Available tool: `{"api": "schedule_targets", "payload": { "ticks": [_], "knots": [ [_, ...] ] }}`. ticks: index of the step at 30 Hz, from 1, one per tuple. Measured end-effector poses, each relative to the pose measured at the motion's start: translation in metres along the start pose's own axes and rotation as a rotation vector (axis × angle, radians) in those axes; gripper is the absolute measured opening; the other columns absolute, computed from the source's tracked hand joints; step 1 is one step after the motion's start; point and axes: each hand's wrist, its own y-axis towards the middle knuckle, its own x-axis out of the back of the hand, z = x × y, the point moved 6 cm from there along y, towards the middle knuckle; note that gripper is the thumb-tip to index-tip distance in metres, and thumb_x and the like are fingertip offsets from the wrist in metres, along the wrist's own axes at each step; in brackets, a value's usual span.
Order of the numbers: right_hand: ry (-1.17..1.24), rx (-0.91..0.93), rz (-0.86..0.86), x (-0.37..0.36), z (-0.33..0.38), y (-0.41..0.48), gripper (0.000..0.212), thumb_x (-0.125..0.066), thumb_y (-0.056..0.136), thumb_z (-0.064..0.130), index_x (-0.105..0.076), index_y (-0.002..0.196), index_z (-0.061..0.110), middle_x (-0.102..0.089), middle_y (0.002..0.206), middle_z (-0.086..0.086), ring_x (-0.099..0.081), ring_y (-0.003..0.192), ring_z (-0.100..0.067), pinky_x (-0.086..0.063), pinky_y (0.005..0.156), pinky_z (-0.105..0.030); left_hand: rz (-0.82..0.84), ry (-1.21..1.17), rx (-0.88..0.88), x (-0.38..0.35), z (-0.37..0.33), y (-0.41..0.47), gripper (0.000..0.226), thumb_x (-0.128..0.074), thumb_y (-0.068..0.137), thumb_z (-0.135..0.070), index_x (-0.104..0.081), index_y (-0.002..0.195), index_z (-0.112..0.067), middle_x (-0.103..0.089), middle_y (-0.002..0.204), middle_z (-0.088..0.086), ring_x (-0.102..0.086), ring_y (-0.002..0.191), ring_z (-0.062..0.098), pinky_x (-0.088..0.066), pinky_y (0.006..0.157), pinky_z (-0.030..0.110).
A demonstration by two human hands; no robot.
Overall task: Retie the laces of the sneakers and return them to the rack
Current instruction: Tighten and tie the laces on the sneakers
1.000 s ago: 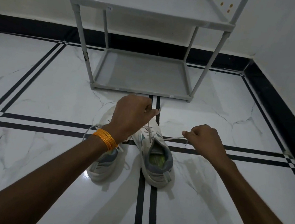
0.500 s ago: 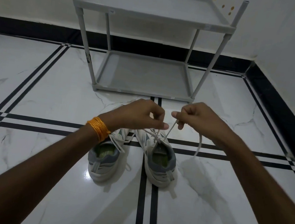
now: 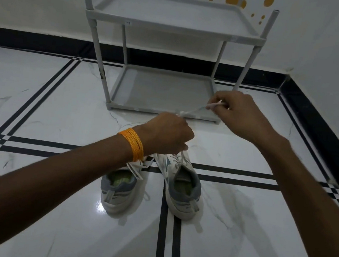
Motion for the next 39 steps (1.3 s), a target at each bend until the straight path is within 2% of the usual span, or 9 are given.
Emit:
{"api": "schedule_targets", "payload": {
  "ticks": [2, 6, 11, 14, 17, 22, 27, 35, 39],
  "knots": [
    [-0.018, -0.044, -0.086, -0.001, -0.009, 0.005, 0.017, -0.054, 0.094, 0.015, -0.069, 0.099, 0.014, -0.068, 0.077, -0.007, -0.057, 0.06, -0.015, -0.044, 0.056, -0.022, 0.101, -0.435, 0.082, -0.002, 0.001, -0.001, 0.032, -0.06, 0.091, -0.039, -0.06, 0.077, -0.01, -0.062, 0.072, 0.003, -0.058, 0.066, 0.016, -0.045, 0.062, 0.028],
    [-0.159, -0.113, 0.131, -0.032, -0.017, 0.0, 0.034, -0.062, 0.085, 0.007, -0.061, 0.117, 0.017, -0.064, 0.1, -0.006, -0.06, 0.085, -0.021, -0.052, 0.072, -0.034, 0.253, -1.248, 0.37, -0.007, 0.008, -0.006, 0.033, -0.06, 0.093, -0.034, -0.067, 0.089, -0.002, -0.054, 0.064, -0.006, -0.047, 0.055, 0.007, -0.036, 0.049, 0.019],
    [0.329, -0.221, 0.349, -0.052, -0.006, -0.018, 0.015, -0.074, 0.079, 0.013, -0.074, 0.094, 0.013, -0.072, 0.087, -0.004, -0.066, 0.085, -0.017, -0.052, 0.073, -0.031, 0.143, -1.375, 0.503, -0.009, 0.026, -0.013, 0.03, -0.061, 0.092, -0.03, -0.068, 0.093, 0.0, -0.054, 0.069, -0.002, -0.049, 0.057, 0.008, -0.037, 0.051, 0.02],
    [0.398, -0.184, 0.337, -0.058, -0.005, -0.023, 0.01, -0.072, 0.083, 0.013, -0.075, 0.091, 0.01, -0.071, 0.077, 0.003, -0.064, 0.069, 0.002, -0.048, 0.063, -0.015, 0.122, -1.407, 0.519, -0.011, 0.027, -0.016, 0.022, -0.061, 0.092, -0.029, -0.068, 0.087, -0.008, -0.055, 0.068, -0.002, -0.049, 0.057, 0.008, -0.038, 0.051, 0.02],
    [0.445, -0.183, 0.246, -0.052, -0.005, -0.025, 0.009, -0.065, 0.087, 0.016, -0.072, 0.085, 0.01, -0.062, 0.065, 0.006, -0.055, 0.058, -0.002, -0.041, 0.054, -0.016, 0.089, -1.446, 0.532, -0.009, 0.031, -0.016, 0.02, -0.067, 0.088, -0.03, -0.067, 0.084, -0.01, -0.054, 0.072, 0.003, -0.049, 0.06, 0.01, -0.04, 0.053, 0.02],
    [0.648, -0.159, 0.187, -0.029, 0.012, -0.02, 0.029, -0.054, 0.095, 0.021, -0.062, 0.085, -0.005, -0.058, 0.063, -0.005, -0.051, 0.057, -0.015, -0.04, 0.054, -0.025, 0.133, -1.239, 0.432, -0.007, 0.028, -0.015, 0.038, -0.083, 0.068, -0.01, -0.062, 0.099, -0.012, -0.059, 0.083, 0.003, -0.056, 0.074, 0.014, -0.049, 0.067, 0.029],
    [0.924, -0.125, 0.049, -0.019, 0.033, -0.006, 0.021, -0.056, 0.095, 0.015, -0.063, 0.099, -0.005, -0.067, 0.078, -0.011, -0.062, 0.069, -0.02, -0.051, 0.06, -0.025, -0.354, -0.804, 0.384, 0.0, 0.012, -0.004, 0.043, -0.07, 0.071, 0.005, -0.049, 0.104, -0.012, -0.053, 0.07, -0.006, -0.05, 0.055, 0.008, -0.041, 0.048, 0.017],
    [1.599, -0.686, -0.148, -0.066, -0.03, -0.011, 0.015, -0.056, 0.092, 0.0, -0.062, 0.103, -0.008, -0.069, 0.086, -0.018, -0.071, 0.073, -0.02, -0.062, 0.069, -0.026, -0.633, -0.494, 0.289, 0.012, 0.013, -0.022, 0.032, -0.071, 0.085, -0.021, -0.053, 0.103, -0.003, -0.066, 0.078, 0.012, -0.058, 0.059, 0.019, -0.049, 0.053, 0.026],
    [1.552, -0.914, -0.045, -0.104, -0.049, -0.025, 0.018, -0.055, 0.091, -0.005, -0.061, 0.108, -0.01, -0.071, 0.09, -0.024, -0.075, 0.069, -0.024, -0.062, 0.063, -0.029, -0.597, -0.417, 0.251, 0.002, 0.014, -0.023, 0.01, -0.067, 0.088, -0.017, -0.069, 0.088, -0.008, -0.071, 0.072, 0.004, -0.06, 0.059, 0.013, -0.052, 0.057, 0.028]
  ]
}}
